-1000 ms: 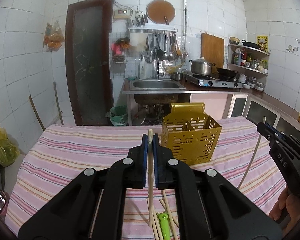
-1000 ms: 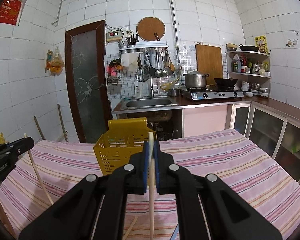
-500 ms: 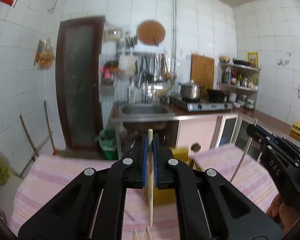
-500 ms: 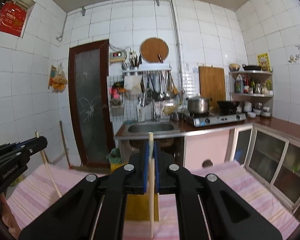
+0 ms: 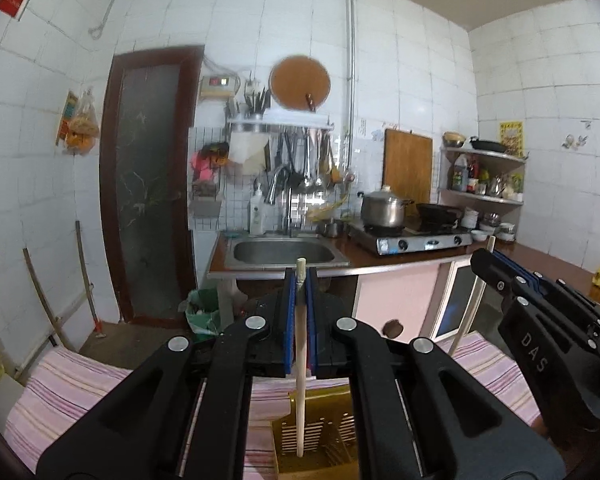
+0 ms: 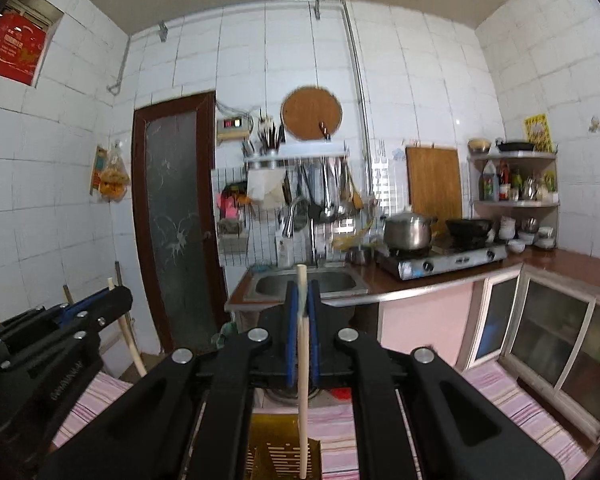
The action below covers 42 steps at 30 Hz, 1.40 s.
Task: Organize utensils
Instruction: 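Lift both held chopsticks and carry them above the yellow caddy, then open the left tool over the caddy while the right tool opens too, then move both tools back down toward the remaining utensils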
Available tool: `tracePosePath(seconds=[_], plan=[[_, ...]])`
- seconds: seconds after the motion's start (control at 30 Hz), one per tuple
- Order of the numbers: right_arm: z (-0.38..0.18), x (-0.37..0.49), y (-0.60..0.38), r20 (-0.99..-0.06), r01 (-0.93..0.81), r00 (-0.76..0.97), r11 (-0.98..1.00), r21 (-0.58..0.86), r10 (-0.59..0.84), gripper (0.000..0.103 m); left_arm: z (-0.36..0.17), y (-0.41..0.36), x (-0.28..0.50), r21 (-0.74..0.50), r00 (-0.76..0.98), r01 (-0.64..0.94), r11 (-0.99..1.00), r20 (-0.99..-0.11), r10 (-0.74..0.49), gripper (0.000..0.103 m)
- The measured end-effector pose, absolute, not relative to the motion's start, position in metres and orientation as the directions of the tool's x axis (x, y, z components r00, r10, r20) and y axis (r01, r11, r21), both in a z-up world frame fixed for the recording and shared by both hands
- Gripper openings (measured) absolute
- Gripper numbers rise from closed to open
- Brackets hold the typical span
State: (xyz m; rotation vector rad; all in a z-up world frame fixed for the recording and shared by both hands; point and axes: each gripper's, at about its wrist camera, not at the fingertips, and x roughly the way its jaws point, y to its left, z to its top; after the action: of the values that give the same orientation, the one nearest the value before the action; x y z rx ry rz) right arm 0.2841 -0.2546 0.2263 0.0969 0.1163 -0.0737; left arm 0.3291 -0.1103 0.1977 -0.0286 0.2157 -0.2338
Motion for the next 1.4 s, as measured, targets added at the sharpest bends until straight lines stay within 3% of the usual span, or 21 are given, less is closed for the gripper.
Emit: tracePosePath(seconds=[0.23,0.37,0.4,0.43,0.47,0.5,0.53,0.6,0.87,1.23,1.4], plan=[[0.162,0.321,-0.265,-0.247,0.08,0.968,0.992,0.098,-0.054,0.005,0.13,-0.114,0.363,-0.051,0.923,0.202,0.978,-0.324,-0.207,0.004],[0.156,0.316,-0.272,-0.281,0.051,0.96,0.993,0.107,-0.019,0.007,0.133,-0.099,0.354,-0.068,0.918,0.188,0.98,-0.343,-0.199,0.004],[0.16,0.313,-0.274,-0.281,0.059,0.959,0.993,0.106,-0.027,0.013,0.139,-0.096,0.348,-0.064,0.923,0.187,0.98,-0.329,-0.197,0.007],[0.164,0.308,-0.278,-0.282,0.07,0.959,0.992,0.11,-0.036,0.025,0.146,-0.092,0.34,-0.056,0.931,0.182,0.982,-0.31,-0.19,0.027],[0.171,0.299,-0.285,-0.283,0.093,0.957,0.988,0.122,-0.055,0.064,0.154,-0.088,0.331,-0.049,0.94,0.173,0.984,-0.29,-0.18,0.058],[0.176,0.292,-0.289,-0.281,0.11,0.957,0.985,0.129,-0.07,0.082,0.164,-0.082,0.316,-0.04,0.953,0.159,0.987,-0.255,-0.164,0.074],[0.18,0.286,-0.292,-0.274,0.124,0.958,0.984,0.129,-0.085,0.082,0.17,-0.078,0.308,-0.038,0.961,0.152,0.988,-0.23,-0.156,0.09],[0.191,0.267,-0.295,-0.27,0.153,0.955,0.983,0.098,-0.122,0.082,0.184,-0.068,0.28,-0.029,0.975,0.131,0.991,-0.175,-0.135,0.097],[0.175,0.202,-0.289,-0.343,0.22,0.918,0.975,0.026,-0.198,0.091,0.176,-0.034,0.219,-0.021,0.966,0.085,0.996,-0.245,-0.087,0.098],[0.052,0.163,-0.273,-0.556,0.292,0.793,0.956,-0.012,-0.249,0.091,0.062,-0.01,0.202,0.076,0.886,-0.002,0.997,-0.461,0.037,0.098],[0.011,0.163,-0.281,-0.648,0.332,0.714,0.943,-0.018,-0.264,0.091,0.02,-0.002,0.21,0.065,0.838,-0.01,0.998,-0.544,0.044,0.098]])
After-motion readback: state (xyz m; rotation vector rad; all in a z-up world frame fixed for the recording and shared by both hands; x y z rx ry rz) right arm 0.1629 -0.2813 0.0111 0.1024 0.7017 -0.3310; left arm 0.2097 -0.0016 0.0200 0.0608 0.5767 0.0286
